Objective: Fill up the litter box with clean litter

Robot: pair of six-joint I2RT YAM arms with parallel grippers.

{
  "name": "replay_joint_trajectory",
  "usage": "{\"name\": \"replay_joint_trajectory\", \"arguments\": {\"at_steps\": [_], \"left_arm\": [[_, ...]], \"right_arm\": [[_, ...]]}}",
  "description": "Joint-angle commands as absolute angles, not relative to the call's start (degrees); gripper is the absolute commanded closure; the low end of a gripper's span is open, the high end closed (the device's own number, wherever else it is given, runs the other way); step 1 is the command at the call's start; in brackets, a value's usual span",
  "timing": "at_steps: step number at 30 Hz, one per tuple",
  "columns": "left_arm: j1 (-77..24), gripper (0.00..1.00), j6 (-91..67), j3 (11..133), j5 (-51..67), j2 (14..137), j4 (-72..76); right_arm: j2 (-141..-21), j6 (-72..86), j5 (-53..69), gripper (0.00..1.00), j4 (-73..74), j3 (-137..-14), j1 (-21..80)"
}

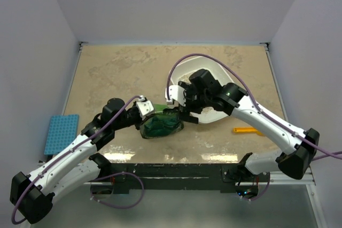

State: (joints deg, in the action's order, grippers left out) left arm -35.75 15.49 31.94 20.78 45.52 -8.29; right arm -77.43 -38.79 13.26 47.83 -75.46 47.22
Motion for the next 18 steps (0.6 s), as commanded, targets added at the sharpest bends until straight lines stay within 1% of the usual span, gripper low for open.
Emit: {"name": "replay_joint_trajectory", "arguments": {"at_steps": [1, 4, 9, 10, 12, 13, 18], "left_arm": [[-35.60, 1.00, 14.59, 32.08, 21.45, 44.38, -2.55], [-35.59, 1.00, 14.50, 32.26, 20.92, 44.65, -2.55], [-35.60, 0.99, 14.41, 33.39, 20.40, 44.74, -3.25], [-35.60, 0.91, 14.33, 34.53, 20.22, 44.74, -3.77], [-35.60, 0.83, 14.24, 36.03, 20.56, 44.74, -5.71], [-35.51, 0.77, 14.24, 37.60, 20.65, 44.74, -6.23], [-35.60, 0.69, 12.75, 44.81, 21.53, 45.26, -11.77]], "right_arm": [[-72.87, -29.31, 8.01, 0.02, 44.39, -82.34, 47.20], [-71.46, -20.08, 0.21, 0.02, 41.14, -85.94, 47.20], [-71.80, -8.45, -3.08, 0.01, 43.32, -92.45, 47.20], [-71.63, -6.35, -2.47, 0.02, 43.85, -93.77, 47.20], [-70.06, -3.53, -3.16, 0.01, 43.25, -93.43, 47.20], [-69.27, -1.08, -3.77, 0.01, 42.55, -92.12, 47.11], [-65.13, 5.18, -12.20, 0.02, 39.20, -87.98, 47.20]]}}
